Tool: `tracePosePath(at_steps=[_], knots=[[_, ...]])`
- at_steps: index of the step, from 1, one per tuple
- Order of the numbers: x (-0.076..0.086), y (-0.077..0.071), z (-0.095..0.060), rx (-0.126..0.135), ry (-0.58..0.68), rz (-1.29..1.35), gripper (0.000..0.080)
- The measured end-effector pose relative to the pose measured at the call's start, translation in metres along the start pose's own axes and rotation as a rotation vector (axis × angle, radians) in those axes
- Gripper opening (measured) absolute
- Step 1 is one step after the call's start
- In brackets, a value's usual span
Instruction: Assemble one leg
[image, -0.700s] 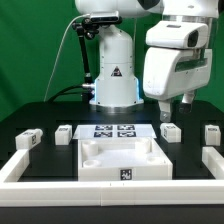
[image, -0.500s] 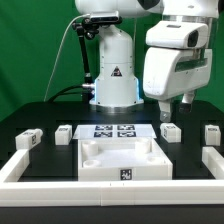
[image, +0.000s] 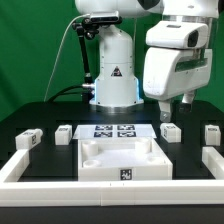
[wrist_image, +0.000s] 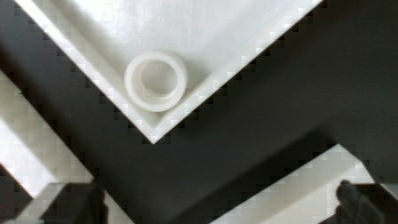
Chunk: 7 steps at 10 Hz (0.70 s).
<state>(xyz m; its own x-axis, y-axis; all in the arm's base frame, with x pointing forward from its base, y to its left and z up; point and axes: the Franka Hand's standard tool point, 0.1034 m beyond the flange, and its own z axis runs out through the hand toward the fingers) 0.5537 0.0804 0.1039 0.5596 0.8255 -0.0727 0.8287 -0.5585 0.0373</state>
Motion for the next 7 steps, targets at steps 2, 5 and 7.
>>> tracePosePath(at_steps=[2, 5, 7], knots=[[-0.035, -0.005, 0.019, -0.001, 0.024, -0.243, 0.0649], [-0.070, -0.016, 0.043, 0.029, 0.017, -0.504, 0.0649], [-0.071, -0.016, 0.043, 0.032, 0.016, -0.494, 0.0649]])
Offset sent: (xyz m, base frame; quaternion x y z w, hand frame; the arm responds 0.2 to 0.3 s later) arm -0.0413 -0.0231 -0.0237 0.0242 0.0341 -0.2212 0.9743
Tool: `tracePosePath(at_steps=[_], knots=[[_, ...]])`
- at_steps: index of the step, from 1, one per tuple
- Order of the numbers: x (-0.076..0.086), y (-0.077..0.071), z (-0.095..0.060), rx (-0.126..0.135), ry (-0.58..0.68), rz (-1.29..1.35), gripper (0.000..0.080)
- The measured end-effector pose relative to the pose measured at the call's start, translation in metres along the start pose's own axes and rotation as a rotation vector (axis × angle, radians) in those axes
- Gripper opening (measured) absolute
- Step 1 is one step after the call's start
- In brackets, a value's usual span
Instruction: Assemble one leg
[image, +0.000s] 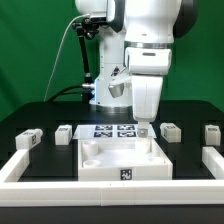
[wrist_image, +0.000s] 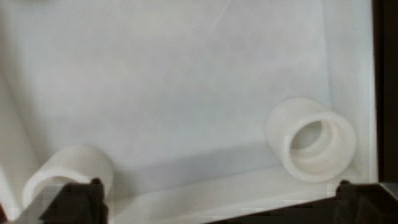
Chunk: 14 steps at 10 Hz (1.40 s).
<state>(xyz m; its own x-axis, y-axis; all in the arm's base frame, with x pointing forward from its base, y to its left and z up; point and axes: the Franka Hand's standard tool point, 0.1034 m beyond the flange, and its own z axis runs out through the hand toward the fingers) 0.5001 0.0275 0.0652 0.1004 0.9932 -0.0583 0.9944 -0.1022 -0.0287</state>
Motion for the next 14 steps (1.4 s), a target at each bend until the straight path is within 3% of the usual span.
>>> tracePosePath(at_steps=[3, 5, 9, 12, 14], knots=[[-0.001, -0.001, 0.001, 0.002, 0.000, -0.012, 0.0649], [-0.016, -0.015, 0.007, 0.006, 0.005, -0.133, 0.0649], [-0.050, -0.050, 0.037, 0.066, 0.023, -0.208, 0.0649], [-0.053, -0.054, 0.054, 0.096, 0.031, -0.197, 0.0649], [-0.052, -0.053, 0.058, 0.100, 0.033, -0.190, 0.0649]])
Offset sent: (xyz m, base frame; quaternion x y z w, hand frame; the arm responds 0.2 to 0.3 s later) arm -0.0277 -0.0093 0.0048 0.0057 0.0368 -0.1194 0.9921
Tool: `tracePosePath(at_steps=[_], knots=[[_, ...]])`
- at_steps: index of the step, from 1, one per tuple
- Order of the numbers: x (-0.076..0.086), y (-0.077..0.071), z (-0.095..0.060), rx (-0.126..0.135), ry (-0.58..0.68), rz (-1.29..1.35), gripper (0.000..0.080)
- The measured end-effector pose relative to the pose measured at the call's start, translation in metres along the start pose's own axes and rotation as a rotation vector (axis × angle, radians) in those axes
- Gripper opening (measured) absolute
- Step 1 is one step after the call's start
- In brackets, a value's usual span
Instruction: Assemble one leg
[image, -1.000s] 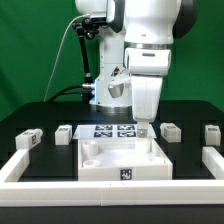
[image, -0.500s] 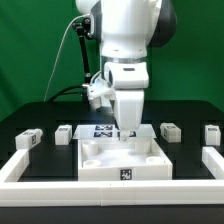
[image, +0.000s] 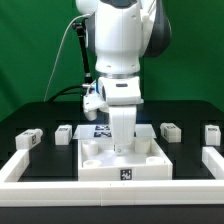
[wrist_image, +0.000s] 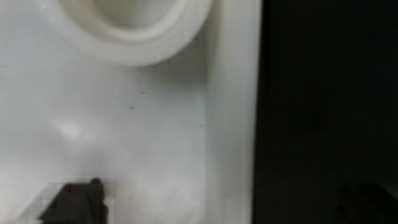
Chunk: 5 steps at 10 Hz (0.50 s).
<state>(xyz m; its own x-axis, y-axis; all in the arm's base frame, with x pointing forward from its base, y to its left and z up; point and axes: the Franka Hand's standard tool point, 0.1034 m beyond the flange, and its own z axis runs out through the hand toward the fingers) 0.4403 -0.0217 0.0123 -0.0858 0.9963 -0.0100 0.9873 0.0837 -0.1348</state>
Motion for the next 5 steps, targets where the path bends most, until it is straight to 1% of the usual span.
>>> tracePosePath(at_steps=[3, 4, 5], knots=[[-0.0001, -0.0002, 0.0001, 0.000, 0.000, 0.000, 0.0241], [-0.0001, -0.0002, 0.0002, 0.000, 0.000, 0.000, 0.0241], [-0.0001, -0.0001, 0.0001, 0.000, 0.000, 0.000, 0.0075]])
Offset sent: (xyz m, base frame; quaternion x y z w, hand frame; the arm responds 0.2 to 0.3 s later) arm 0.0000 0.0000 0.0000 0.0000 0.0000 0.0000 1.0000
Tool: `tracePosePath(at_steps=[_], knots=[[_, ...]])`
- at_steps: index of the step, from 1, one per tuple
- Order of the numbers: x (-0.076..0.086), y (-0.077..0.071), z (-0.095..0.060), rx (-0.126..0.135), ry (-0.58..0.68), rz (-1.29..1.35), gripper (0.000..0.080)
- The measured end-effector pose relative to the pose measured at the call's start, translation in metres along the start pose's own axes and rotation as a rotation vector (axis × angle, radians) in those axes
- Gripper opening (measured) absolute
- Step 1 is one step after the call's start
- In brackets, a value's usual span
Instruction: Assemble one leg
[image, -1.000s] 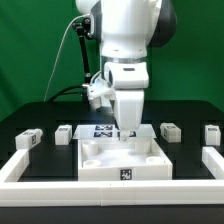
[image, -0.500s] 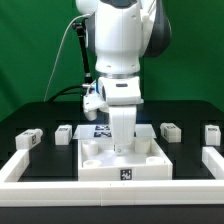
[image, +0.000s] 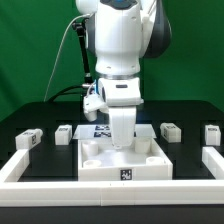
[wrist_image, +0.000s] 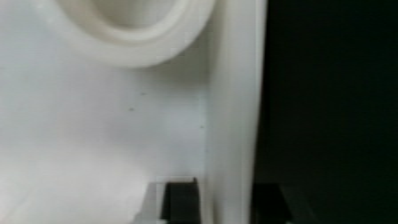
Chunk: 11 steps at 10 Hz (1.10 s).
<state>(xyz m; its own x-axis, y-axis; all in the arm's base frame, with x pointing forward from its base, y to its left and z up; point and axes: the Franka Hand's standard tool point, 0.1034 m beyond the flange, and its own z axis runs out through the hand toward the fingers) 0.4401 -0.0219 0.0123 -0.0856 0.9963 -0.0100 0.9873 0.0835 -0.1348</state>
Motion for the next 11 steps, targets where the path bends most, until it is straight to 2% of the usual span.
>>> tracePosePath(at_steps=[7, 11], knots=[[0.002, 0.004, -0.002, -0.016, 0.001, 0.005, 0.0067], [0.051, 0.017, -0.003, -0.031, 0.015, 0.059, 0.0067]])
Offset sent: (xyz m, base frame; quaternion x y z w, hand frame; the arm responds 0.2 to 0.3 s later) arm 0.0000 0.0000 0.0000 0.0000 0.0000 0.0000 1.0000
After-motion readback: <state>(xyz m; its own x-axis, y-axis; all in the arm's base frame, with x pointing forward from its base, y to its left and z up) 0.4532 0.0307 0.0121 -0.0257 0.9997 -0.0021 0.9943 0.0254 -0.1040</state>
